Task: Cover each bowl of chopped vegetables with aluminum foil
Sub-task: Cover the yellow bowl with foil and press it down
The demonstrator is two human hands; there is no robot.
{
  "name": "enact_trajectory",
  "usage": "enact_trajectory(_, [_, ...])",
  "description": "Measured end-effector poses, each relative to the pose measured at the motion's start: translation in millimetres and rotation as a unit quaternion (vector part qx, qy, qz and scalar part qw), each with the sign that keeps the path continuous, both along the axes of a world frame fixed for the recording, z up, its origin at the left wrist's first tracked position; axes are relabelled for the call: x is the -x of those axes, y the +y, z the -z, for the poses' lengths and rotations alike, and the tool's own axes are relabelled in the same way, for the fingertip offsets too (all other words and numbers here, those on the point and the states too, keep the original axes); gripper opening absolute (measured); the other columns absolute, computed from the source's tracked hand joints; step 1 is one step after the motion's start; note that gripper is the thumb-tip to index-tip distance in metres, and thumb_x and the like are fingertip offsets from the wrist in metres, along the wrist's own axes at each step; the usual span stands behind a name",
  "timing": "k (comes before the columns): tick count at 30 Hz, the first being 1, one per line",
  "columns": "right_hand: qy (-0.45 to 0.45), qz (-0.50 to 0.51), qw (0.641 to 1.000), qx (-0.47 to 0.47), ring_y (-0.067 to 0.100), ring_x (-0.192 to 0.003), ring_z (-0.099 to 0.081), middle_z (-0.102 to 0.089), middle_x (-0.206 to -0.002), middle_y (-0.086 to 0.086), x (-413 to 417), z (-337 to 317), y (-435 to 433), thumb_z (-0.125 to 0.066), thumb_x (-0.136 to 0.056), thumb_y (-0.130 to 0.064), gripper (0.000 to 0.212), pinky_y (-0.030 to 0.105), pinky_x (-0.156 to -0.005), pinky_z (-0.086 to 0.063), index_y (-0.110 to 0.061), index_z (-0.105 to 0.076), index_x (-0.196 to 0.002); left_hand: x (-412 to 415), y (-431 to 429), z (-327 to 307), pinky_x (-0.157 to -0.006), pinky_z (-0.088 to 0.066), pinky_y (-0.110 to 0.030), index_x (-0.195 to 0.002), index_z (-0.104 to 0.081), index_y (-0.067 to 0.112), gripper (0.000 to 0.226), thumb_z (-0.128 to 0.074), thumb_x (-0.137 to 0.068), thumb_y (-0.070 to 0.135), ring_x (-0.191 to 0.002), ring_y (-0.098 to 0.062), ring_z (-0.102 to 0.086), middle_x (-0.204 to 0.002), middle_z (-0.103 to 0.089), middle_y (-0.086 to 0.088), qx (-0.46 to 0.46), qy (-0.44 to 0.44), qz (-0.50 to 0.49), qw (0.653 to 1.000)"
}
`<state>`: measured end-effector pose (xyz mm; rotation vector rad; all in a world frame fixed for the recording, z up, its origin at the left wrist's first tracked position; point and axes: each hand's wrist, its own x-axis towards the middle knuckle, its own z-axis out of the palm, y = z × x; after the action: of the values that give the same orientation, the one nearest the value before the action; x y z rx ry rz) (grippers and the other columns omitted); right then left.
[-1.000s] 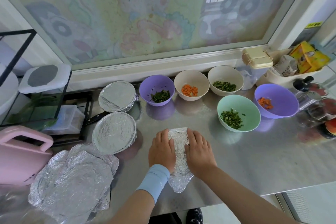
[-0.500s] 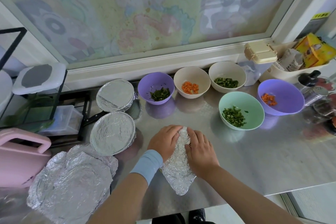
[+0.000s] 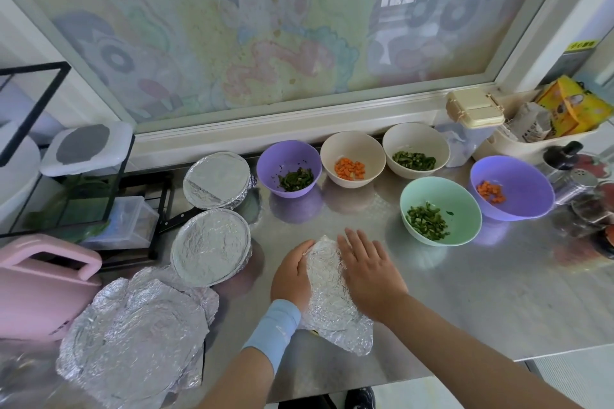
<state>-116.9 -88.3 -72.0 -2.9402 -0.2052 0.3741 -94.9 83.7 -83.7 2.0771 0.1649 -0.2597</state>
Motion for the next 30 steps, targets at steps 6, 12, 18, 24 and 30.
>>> enact_trajectory(6, [-0.011,0.067,0.995,-0.074,0.025,-0.138,-0.031,-0.023,-0.157,0.003,11.7,5.8,13.8,-0.033,-0.101,-0.031,0.062,0.040,-0.109,-0.034,-0.018,-0.010,-0.156,7.7,-1.6,1.1,-0.107,-0.037,-0.023,-0.125,-0.062,0.036,0.049,-0.032,-0.100,0.007,-0.121,-0.001,-0.051,-0.128,-0.060,0.020,0.037,0.015,-0.047,0.998])
enact_trajectory(12, [-0.040,0.067,0.992,-0.097,0.022,-0.128,-0.043,-0.039,-0.146,-0.002,8.5,10.6,9.7,-0.014,-0.091,-0.044,0.066,0.039,-0.100,-0.040,-0.023,-0.024,-0.153,0.6,6.5,5.1,-0.109,-0.037,-0.028,-0.120,-0.062,0.028,0.050,-0.037,-0.090,-0.004,-0.121,-0.006,-0.051,-0.124,-0.059,0.014,-0.006,-0.038,-0.003,0.999])
enact_trajectory(18, [-0.056,0.073,0.985,-0.147,0.022,-0.132,-0.039,-0.039,-0.147,0.000,8.7,13.1,3.3,-0.019,-0.093,-0.045,0.063,0.040,-0.106,-0.038,-0.023,-0.031,-0.150,-12.0,1.0,6.0,-0.110,-0.031,-0.018,-0.139,-0.052,0.024,0.047,-0.041,-0.096,0.006,-0.126,-0.002,-0.044,-0.136,-0.053,0.013,-0.068,-0.100,0.149,0.981])
enact_trajectory(24, [-0.075,0.282,0.928,-0.232,0.025,-0.125,-0.046,-0.044,-0.136,0.005,17.9,3.3,1.5,-0.045,-0.097,-0.038,0.051,0.042,-0.100,-0.044,-0.018,-0.039,-0.143,4.2,3.0,16.9,-0.108,-0.028,-0.017,-0.139,-0.051,0.023,0.042,-0.041,-0.099,0.015,-0.127,-0.007,-0.043,-0.136,-0.053,0.010,-0.117,-0.128,0.098,0.980])
enact_trajectory(30, [0.077,0.406,0.855,-0.313,0.017,-0.085,-0.061,-0.059,-0.084,-0.007,17.5,-10.8,-11.8,-0.056,-0.094,-0.044,0.045,0.029,-0.078,-0.045,-0.020,-0.050,-0.132,5.5,-1.3,-2.2,-0.108,-0.026,-0.022,-0.147,-0.039,0.022,0.047,-0.040,-0.100,0.024,-0.132,-0.006,-0.039,-0.145,-0.042,0.010,-0.008,0.032,-0.003,0.999])
